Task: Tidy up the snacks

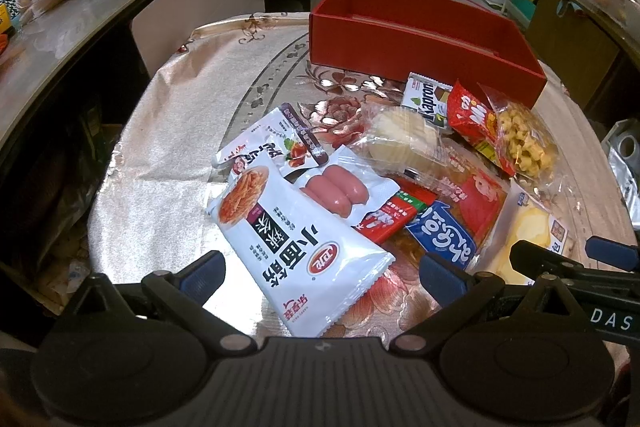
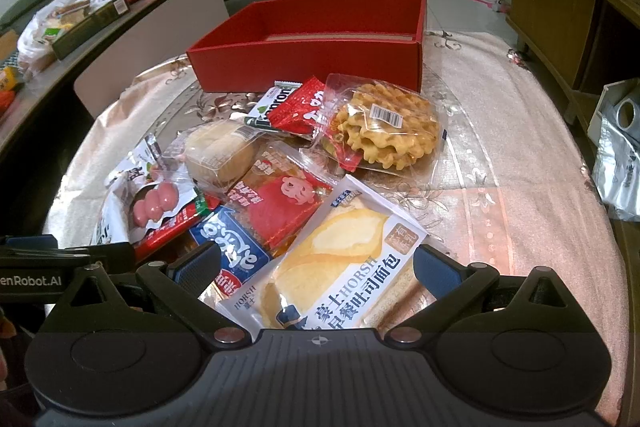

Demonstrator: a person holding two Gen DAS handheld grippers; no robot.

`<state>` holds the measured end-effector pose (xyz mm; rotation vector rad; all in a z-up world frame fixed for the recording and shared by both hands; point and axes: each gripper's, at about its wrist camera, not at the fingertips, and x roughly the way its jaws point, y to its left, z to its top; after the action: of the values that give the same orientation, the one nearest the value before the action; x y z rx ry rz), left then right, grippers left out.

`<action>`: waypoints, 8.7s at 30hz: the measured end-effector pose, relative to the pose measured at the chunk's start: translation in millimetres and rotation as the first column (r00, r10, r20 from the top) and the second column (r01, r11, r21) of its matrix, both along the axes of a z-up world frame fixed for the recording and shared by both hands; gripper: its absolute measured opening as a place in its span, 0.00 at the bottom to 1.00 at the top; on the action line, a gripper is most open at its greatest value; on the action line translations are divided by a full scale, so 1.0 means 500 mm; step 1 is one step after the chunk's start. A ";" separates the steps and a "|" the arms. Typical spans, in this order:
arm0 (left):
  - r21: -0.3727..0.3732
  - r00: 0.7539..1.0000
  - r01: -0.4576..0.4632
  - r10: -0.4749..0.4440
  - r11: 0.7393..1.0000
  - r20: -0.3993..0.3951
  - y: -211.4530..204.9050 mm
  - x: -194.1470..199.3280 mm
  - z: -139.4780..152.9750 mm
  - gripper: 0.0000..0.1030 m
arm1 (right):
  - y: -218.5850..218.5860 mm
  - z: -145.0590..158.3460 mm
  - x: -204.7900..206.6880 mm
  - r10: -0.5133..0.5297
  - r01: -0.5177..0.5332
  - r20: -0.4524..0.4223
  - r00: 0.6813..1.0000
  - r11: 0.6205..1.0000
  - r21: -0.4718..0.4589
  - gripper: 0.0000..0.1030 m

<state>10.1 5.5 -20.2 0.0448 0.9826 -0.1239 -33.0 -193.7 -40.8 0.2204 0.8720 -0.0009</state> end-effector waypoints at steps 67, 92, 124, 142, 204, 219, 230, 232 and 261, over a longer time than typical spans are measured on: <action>-0.192 0.927 -0.302 0.241 0.934 -0.286 0.146 0.074 -0.073 0.37 | -0.087 0.005 -0.021 -0.030 0.040 -0.056 0.998 0.978 0.203 1.00; -0.497 0.963 -0.044 -0.095 0.866 -0.252 0.126 0.045 -0.031 0.37 | 0.007 -0.083 0.054 -0.059 0.056 -0.246 0.967 0.998 -0.017 1.00; -0.206 0.967 0.113 -0.155 0.972 -0.203 0.001 0.019 -0.085 0.37 | -0.075 -0.081 0.021 0.045 -0.088 -0.208 0.977 0.975 -0.202 0.82; -0.233 0.990 0.143 -0.144 0.962 0.015 -0.040 0.093 0.047 0.36 | -0.076 0.045 0.025 0.073 -0.070 0.015 0.997 0.990 -0.121 0.77; -0.082 0.957 0.194 -0.170 0.978 0.236 -0.219 0.440 0.075 0.37 | -0.179 0.094 0.353 0.001 0.008 0.266 0.964 0.999 -0.033 0.77; 0.001 0.965 0.169 -0.166 0.986 0.204 -0.274 0.525 0.012 0.37 | -0.193 0.052 0.420 0.029 -0.017 0.225 0.974 0.999 -0.051 0.77; 0.070 0.977 0.154 -0.162 0.986 0.138 -0.283 0.556 -0.058 0.37 | -0.185 0.000 0.459 0.070 -0.062 0.164 0.984 0.997 -0.051 0.68; 0.077 0.978 0.166 -0.174 0.983 0.115 -0.283 0.564 -0.070 0.37 | -0.185 -0.005 0.464 0.075 -0.067 0.154 0.985 0.996 -0.054 0.66; 0.059 0.988 0.155 -0.156 0.986 0.014 -0.215 0.497 -0.055 0.45 | -0.119 0.012 0.443 0.159 -0.152 0.086 0.984 0.985 -0.087 0.79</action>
<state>258.5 -102.0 -47.6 0.1753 0.9631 -0.2382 188.3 -253.2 -34.8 0.0757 0.7932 0.1190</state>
